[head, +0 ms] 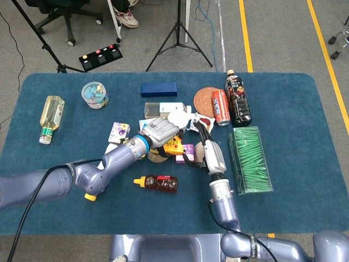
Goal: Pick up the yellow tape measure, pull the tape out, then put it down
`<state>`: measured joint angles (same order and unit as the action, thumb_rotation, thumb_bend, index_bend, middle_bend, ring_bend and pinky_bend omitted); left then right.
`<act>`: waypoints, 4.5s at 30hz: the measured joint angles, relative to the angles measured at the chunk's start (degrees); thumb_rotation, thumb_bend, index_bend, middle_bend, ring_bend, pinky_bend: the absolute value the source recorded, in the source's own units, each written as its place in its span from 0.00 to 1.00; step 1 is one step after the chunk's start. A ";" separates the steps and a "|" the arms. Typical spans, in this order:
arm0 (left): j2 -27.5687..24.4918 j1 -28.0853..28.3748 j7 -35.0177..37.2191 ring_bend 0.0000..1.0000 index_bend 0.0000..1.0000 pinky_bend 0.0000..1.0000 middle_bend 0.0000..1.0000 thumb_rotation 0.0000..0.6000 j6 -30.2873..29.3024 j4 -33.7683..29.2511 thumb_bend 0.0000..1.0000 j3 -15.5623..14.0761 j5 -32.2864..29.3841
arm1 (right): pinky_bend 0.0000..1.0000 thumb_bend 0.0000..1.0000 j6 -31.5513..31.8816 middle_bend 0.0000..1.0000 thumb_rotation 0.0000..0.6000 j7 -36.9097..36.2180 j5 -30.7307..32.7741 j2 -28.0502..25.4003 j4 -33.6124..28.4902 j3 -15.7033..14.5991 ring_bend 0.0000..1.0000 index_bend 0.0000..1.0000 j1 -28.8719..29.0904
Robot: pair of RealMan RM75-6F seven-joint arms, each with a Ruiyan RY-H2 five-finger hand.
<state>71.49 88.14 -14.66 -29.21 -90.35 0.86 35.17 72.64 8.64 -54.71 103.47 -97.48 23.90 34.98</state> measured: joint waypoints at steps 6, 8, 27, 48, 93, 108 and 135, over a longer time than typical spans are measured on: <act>-0.43 -0.43 0.45 0.47 0.61 0.49 0.49 1.00 0.20 -0.12 0.30 -0.22 0.48 | 0.15 0.46 0.15 0.05 1.00 0.07 0.26 -0.05 0.20 0.15 0.08 0.00 -0.06; -0.49 -0.57 0.62 0.47 0.61 0.49 0.49 1.00 0.30 -0.11 0.30 -0.26 0.71 | 0.15 0.47 0.06 0.05 1.00 0.06 0.45 -0.06 0.27 0.18 0.08 0.00 -0.07; -0.75 -1.28 1.39 0.47 0.61 0.49 0.49 1.00 0.50 -0.02 0.30 -0.42 1.67 | 0.20 0.53 0.90 0.26 1.00 -1.17 -1.02 0.30 0.94 0.32 0.23 0.49 -0.21; -0.01 -1.25 1.06 0.47 0.61 0.49 0.49 1.00 -0.55 0.77 0.30 -0.28 2.05 | 0.22 0.60 0.67 0.30 1.00 -2.11 -1.68 0.62 2.02 0.27 0.25 0.53 -0.41; -2.81 -3.03 0.05 0.47 0.61 0.49 0.49 1.00 -1.97 -1.28 0.30 -1.09 2.64 | 0.25 0.88 0.83 0.33 1.00 -3.19 0.94 -2.26 0.89 1.86 0.27 0.57 -2.30; -6.29 -7.50 -0.01 0.47 0.61 0.49 0.49 1.00 -5.28 -4.54 0.30 -1.99 5.32 | 0.26 0.90 2.33 0.34 1.00 -3.73 0.30 -4.70 -1.29 1.57 0.28 0.60 -4.12; -12.55 -15.34 2.35 0.47 0.61 0.49 0.49 1.00 -5.24 -6.46 0.30 -2.30 9.46 | 0.28 0.91 3.55 0.35 1.00 -5.10 -0.44 -8.30 -2.20 1.73 0.30 0.61 -6.30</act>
<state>58.94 72.79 -12.31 -34.44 -96.81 -1.44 44.63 76.19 3.53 -55.15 95.17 -99.68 25.63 28.68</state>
